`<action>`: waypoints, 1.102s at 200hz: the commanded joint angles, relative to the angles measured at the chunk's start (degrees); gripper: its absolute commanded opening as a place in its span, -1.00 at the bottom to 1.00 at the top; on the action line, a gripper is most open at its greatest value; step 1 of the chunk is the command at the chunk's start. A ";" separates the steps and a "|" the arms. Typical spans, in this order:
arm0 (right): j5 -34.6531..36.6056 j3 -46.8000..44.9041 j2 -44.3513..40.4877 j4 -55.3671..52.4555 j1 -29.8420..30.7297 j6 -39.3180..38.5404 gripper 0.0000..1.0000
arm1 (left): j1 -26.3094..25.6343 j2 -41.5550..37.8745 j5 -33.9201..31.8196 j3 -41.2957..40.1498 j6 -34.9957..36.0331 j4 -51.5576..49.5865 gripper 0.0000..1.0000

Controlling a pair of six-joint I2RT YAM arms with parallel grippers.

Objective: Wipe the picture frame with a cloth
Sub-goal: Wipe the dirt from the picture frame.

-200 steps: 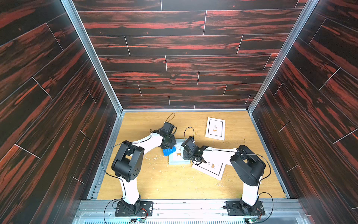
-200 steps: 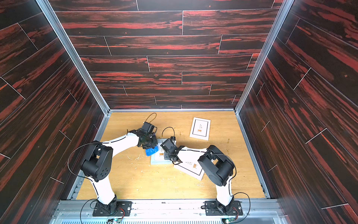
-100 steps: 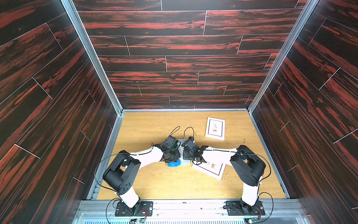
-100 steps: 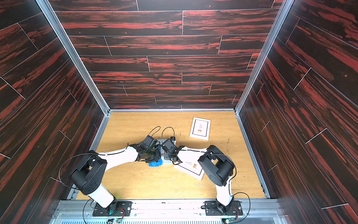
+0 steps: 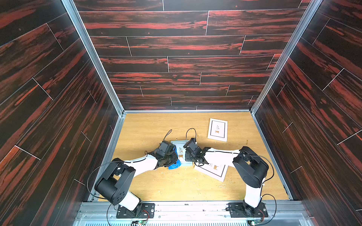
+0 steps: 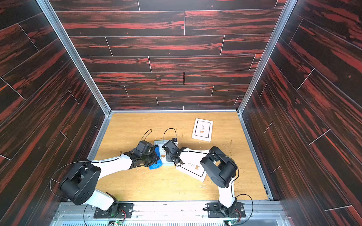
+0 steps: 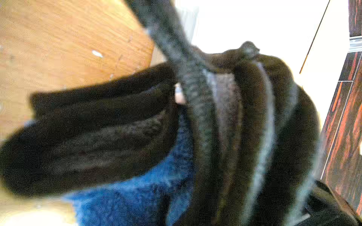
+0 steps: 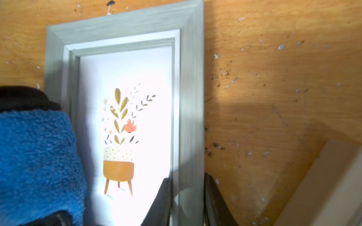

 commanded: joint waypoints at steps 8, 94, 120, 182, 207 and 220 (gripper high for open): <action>0.26 -1.02 -0.06 -2.96 -0.15 0.44 -1.00 | -3.34 4.87 1.02 3.27 -2.38 1.53 -1.00; 0.46 -0.68 0.10 -3.05 -0.09 0.09 -1.00 | 3.60 2.57 -0.41 3.12 6.06 -4.06 -1.00; 0.96 -0.64 -0.24 -3.43 -0.08 -0.01 -1.00 | 3.53 9.99 3.51 9.08 8.04 -0.33 -1.00; 0.93 -0.23 -0.06 -3.73 -0.10 -0.17 -1.00 | 3.31 18.57 2.15 21.23 12.43 -5.57 -1.00; 1.05 -0.08 0.32 -3.56 -0.16 -0.09 -1.00 | 0.86 15.28 3.40 16.69 10.40 -5.77 -1.00; 0.74 -0.06 0.48 -3.33 -0.14 0.15 -1.00 | 0.36 14.13 4.43 13.98 8.67 -3.59 -1.00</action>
